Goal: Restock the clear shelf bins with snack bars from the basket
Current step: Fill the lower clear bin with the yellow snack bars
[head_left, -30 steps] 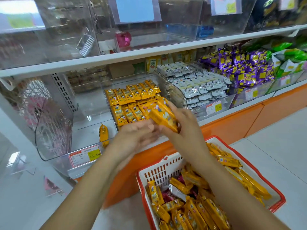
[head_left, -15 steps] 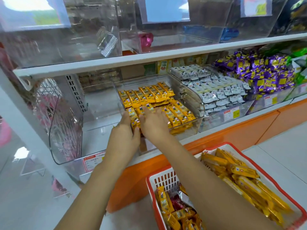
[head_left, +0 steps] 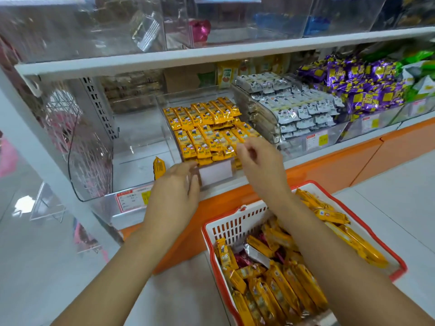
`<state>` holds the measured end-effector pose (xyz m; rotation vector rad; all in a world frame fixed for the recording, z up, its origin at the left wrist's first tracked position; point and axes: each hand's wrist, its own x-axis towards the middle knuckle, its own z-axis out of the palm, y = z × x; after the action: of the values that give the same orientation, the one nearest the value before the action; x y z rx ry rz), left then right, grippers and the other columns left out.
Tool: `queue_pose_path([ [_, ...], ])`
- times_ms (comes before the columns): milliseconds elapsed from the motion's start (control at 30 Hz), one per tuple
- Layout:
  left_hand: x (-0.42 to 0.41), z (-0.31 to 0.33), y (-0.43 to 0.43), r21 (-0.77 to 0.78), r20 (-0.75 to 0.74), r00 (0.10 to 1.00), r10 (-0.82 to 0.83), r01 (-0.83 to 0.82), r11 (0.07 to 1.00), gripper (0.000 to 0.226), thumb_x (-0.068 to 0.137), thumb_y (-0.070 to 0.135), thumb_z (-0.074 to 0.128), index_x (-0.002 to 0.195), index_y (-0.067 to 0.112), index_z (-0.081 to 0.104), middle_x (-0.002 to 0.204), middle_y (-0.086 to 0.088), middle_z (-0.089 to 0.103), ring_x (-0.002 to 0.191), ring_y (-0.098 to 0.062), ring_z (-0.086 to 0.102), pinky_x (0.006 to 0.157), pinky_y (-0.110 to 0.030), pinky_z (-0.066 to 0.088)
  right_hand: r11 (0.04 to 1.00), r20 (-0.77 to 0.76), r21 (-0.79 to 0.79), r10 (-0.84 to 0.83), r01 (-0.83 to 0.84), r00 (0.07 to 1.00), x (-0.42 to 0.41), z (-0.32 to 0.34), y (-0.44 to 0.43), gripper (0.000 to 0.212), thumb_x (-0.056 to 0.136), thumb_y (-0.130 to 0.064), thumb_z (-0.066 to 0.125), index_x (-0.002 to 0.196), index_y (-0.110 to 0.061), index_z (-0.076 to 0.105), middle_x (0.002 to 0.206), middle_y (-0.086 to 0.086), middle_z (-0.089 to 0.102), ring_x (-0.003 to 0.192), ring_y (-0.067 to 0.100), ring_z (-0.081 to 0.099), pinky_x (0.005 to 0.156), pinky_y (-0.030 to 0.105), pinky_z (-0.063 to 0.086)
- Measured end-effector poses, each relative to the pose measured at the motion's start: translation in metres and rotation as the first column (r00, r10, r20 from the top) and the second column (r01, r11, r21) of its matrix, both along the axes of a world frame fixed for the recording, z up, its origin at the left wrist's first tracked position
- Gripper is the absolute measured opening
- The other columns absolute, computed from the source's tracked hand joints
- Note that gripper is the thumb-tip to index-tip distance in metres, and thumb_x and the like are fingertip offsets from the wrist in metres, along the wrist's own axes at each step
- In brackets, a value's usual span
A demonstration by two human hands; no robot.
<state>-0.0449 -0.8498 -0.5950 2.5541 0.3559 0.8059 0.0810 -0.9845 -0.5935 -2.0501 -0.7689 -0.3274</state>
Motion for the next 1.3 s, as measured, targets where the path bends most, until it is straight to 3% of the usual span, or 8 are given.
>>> queue_pose_path([
  [133,-0.01,-0.021,-0.032,-0.005,-0.206,0.939,-0.276,0.281,0.96,0.017,0.094,0.018,0.051,0.102,0.019,0.066,0.1,0.004,0.067,0.092,-0.015,0.06,0.078,-0.027,0.044,0.945,-0.15,-0.328,-0.046,-0.006,0.988,-0.014,-0.062,-0.043,0.037,0.098,-0.023,0.049,0.062,-0.018,0.043,0.055,-0.005,0.041,0.049,0.008,0.038,0.046,0.021,0.027],
  [233,-0.013,-0.06,-0.05,-0.03,-0.562,0.744,-0.361,0.418,0.908,0.023,0.097,0.023,0.044,0.104,0.018,0.065,0.105,0.001,0.066,0.093,-0.016,0.059,0.077,-0.029,0.046,0.741,-0.267,-0.662,-0.091,-0.114,0.959,-0.027,-0.118,-0.063,0.034,0.095,-0.023,0.051,0.062,-0.021,0.043,0.06,-0.004,0.047,0.054,0.01,0.046,0.05,0.027,0.04],
  [300,-0.016,-0.087,-0.058,-0.038,-0.72,0.596,-0.357,0.479,0.877,0.026,0.097,0.023,0.042,0.106,0.013,0.064,0.108,-0.005,0.066,0.096,-0.021,0.061,0.081,-0.032,0.05,0.626,-0.332,-0.752,-0.09,-0.205,0.939,-0.039,-0.148,-0.073,0.01,0.092,-0.021,0.054,0.085,-0.016,0.061,0.084,0.002,0.062,0.077,0.016,0.06,0.071,0.031,0.053],
  [467,-0.025,-0.125,-0.074,-0.001,-0.905,0.357,-0.23,0.54,0.842,0.026,0.093,0.004,0.042,0.107,-0.001,0.062,0.108,-0.019,0.064,0.101,-0.033,0.061,0.079,-0.038,0.048,0.343,-0.345,-0.886,-0.041,-0.311,0.938,-0.057,-0.21,-0.085,0.036,0.09,-0.009,0.049,0.127,-0.007,0.05,0.135,0.013,0.045,0.128,0.027,0.039,0.107,0.038,0.038],
  [533,-0.025,-0.134,-0.074,-0.033,-0.917,0.325,-0.229,0.511,0.859,0.026,0.09,0.0,0.042,0.107,-0.003,0.061,0.11,-0.019,0.062,0.102,-0.034,0.061,0.078,-0.038,0.048,0.237,-0.283,-0.936,-0.06,-0.262,0.957,-0.06,-0.226,-0.089,0.045,0.093,-0.011,0.046,0.137,-0.007,0.039,0.145,0.014,0.034,0.137,0.031,0.027,0.116,0.042,0.024],
  [933,-0.018,-0.136,-0.076,-0.055,-0.959,0.213,-0.185,0.501,0.864,0.017,0.091,0.001,0.045,0.093,-0.001,0.062,0.1,-0.021,0.06,0.098,-0.034,0.061,0.068,-0.034,0.042,-0.12,-0.204,-0.974,0.114,-0.191,0.972,-0.048,-0.236,-0.094,0.042,0.098,-0.017,0.044,0.138,-0.003,0.041,0.145,0.017,0.038,0.14,0.034,0.023,0.114,0.043,0.024],
  [1133,-0.019,-0.137,-0.074,-0.055,-0.954,0.221,-0.203,0.537,0.842,0.017,0.092,0.003,0.045,0.092,-0.001,0.061,0.069,-0.006,0.043,0.076,-0.026,0.05,0.065,-0.032,0.04,-0.218,-0.254,-0.951,0.148,-0.219,0.956,-0.052,-0.222,-0.091,0.031,0.099,-0.014,0.041,0.128,-0.009,0.051,0.121,0.01,0.059,0.109,0.024,0.055,0.08,0.032,0.041],
  [1300,-0.021,-0.135,-0.072,-0.084,-0.95,0.214,-0.226,0.524,0.847,0.023,0.096,0.01,0.044,0.102,-0.001,0.063,0.078,-0.008,0.048,0.076,-0.022,0.048,0.064,-0.029,0.038,-0.279,-0.279,-0.933,0.169,-0.226,0.945,-0.057,-0.206,-0.092,0.027,0.098,-0.01,0.041,0.119,-0.006,0.058,0.093,0.006,0.059,0.082,0.02,0.058,0.064,0.026,0.04],
])
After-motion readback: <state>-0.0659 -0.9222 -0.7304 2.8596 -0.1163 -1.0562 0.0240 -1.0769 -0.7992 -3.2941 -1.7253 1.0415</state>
